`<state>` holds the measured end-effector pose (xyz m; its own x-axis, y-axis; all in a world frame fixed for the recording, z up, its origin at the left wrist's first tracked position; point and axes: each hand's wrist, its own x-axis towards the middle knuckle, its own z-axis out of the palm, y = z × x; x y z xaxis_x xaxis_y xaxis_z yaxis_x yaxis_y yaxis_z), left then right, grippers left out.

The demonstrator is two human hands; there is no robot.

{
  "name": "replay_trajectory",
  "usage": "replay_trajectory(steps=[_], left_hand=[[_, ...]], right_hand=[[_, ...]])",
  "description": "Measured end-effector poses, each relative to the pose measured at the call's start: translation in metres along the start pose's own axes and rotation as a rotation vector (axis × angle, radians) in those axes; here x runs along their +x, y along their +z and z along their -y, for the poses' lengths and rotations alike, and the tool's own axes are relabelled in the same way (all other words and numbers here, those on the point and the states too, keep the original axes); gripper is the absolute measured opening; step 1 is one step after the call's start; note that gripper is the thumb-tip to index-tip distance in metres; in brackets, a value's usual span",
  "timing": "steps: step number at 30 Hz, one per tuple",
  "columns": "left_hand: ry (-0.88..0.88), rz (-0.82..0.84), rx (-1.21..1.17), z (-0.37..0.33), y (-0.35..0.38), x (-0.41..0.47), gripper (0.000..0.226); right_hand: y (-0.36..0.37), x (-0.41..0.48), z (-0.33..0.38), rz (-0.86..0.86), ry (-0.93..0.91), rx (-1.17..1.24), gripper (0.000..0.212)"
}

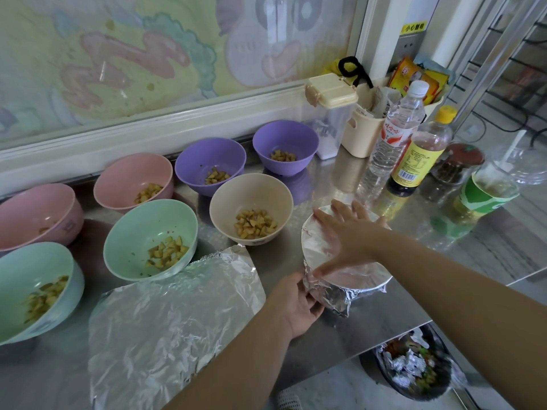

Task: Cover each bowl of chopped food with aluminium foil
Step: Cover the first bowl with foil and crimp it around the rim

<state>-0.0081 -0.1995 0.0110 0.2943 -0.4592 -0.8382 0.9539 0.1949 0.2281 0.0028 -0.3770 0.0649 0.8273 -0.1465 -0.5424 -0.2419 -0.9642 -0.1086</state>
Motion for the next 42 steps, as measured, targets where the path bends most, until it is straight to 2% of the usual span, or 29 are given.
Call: replay_trajectory(steps=[2,6,10,12,16,20,24,26,29,34,39,42], left_hand=[[0.025,0.016,-0.064,0.003,-0.002,0.002,0.016],[0.07,0.025,-0.161,0.006,-0.005,0.007,0.024],[0.064,0.04,-0.215,0.008,-0.009,0.004,0.015],[0.051,0.049,-0.223,0.007,-0.011,0.004,0.02],[0.046,0.054,-0.176,0.004,-0.01,0.005,0.015],[0.138,0.056,-0.025,0.003,-0.011,0.008,0.011],[0.153,0.14,0.122,-0.001,-0.025,0.008,0.024],[0.173,0.174,0.239,-0.001,-0.032,0.008,0.024],[0.236,0.162,0.349,0.0,-0.034,0.007,0.034],[0.348,0.101,0.493,-0.001,-0.032,0.007,0.022],[0.522,0.018,0.813,-0.015,-0.027,0.011,0.006],[0.485,0.017,0.941,-0.031,-0.021,0.011,0.005]], right_hand=[[0.001,0.0,0.0,-0.002,-0.001,0.003,0.145],[0.002,0.002,-0.002,-0.002,-0.008,0.002,0.145],[0.004,0.004,-0.002,-0.011,-0.009,-0.004,0.145],[0.004,0.003,-0.002,-0.011,-0.006,-0.008,0.145],[0.004,0.005,-0.003,-0.005,-0.011,-0.009,0.147],[0.002,0.003,-0.002,0.003,-0.004,-0.011,0.145],[0.003,0.002,-0.002,0.005,-0.008,-0.001,0.148],[0.003,0.003,-0.003,0.007,-0.012,-0.001,0.149],[0.004,0.004,-0.003,0.005,-0.018,-0.004,0.15],[0.004,0.004,-0.004,0.003,-0.019,0.003,0.149],[0.004,0.004,-0.003,-0.002,-0.017,-0.002,0.145],[0.005,0.005,-0.004,0.003,-0.021,0.007,0.147]])
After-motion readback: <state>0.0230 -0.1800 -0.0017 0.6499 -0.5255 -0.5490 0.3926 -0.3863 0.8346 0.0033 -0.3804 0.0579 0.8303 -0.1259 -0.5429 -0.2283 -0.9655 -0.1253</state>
